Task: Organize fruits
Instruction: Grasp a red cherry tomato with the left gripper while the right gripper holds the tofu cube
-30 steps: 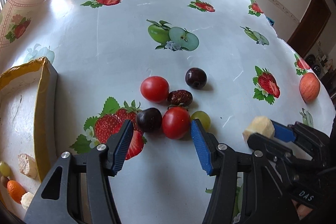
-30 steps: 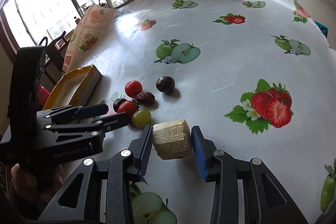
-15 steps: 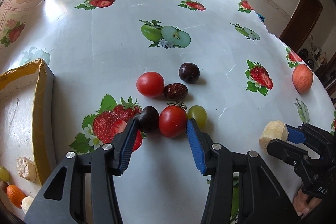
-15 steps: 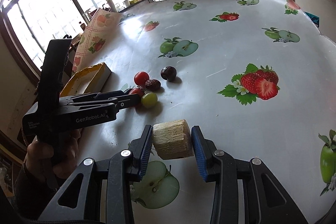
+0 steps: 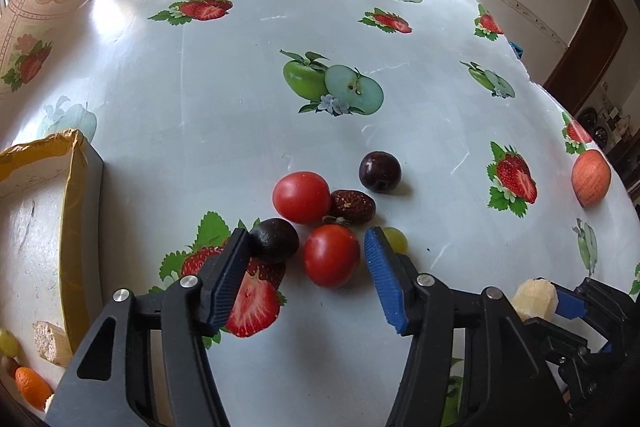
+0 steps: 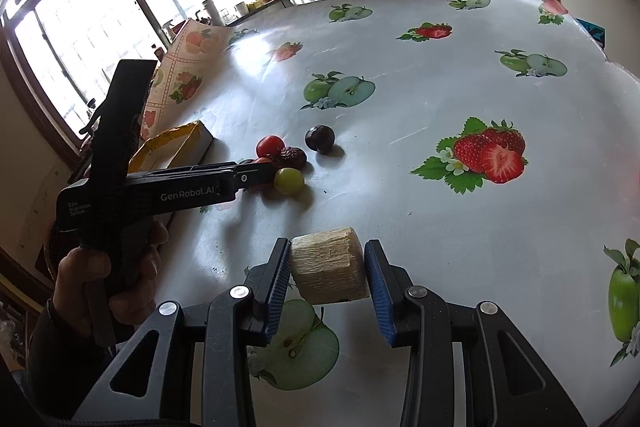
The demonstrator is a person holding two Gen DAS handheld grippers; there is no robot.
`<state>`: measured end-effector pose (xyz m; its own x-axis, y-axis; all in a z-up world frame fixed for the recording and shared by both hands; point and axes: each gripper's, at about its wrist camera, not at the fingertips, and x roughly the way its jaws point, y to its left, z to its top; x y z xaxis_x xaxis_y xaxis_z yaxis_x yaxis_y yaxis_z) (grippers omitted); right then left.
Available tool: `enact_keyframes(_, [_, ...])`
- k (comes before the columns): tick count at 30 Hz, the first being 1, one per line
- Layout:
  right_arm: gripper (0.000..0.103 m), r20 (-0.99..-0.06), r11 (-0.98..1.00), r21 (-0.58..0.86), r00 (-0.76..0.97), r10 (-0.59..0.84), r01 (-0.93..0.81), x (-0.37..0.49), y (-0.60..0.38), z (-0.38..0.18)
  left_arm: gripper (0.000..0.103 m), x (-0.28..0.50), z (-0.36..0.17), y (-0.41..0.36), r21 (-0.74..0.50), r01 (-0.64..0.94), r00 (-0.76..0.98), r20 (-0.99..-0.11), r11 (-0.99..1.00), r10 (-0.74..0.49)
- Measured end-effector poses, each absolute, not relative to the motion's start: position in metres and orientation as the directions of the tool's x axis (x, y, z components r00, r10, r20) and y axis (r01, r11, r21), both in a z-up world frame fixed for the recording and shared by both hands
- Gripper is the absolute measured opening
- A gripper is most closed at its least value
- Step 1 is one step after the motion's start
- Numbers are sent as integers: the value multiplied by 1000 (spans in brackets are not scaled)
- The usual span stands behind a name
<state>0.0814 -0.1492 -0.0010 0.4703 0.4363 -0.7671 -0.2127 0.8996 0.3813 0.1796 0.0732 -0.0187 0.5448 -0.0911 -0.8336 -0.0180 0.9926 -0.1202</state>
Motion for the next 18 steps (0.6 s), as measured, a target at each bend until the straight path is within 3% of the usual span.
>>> enact_keyframes(1, [38,-767,900,381,470,436,-212,82,-149,-1,57,181,-21,75,-112,-21,546,-834,994,-83])
enact_keyframes(6, [38,-769,901,381,469,434,-210,81,-150,-2,37,176,-27,75,-67,-13,530,-847,998,-50])
enact_keyframes(8, [38,-769,901,379,470,433,-209,80,-151,-1,23,167,-25,75,-112,-6,525,-846,994,-92])
enact_keyframes(10, [38,-768,901,380,471,433,-209,81,-150,0,19,158,-25,74,-133,-5,525,-844,991,-111])
enact_keyframes(12, [38,-767,900,378,471,435,-216,80,-148,2,5,148,-25,74,-148,-5,525,-842,989,-123])
enact_keyframes(16, [38,-768,898,375,466,439,-228,77,-143,3,6,143,-24,74,-144,-8,520,-846,989,-119])
enact_keyframes(18, [38,-769,898,375,464,440,-231,76,-140,4,27,149,-24,75,-156,-20,515,-848,988,-124])
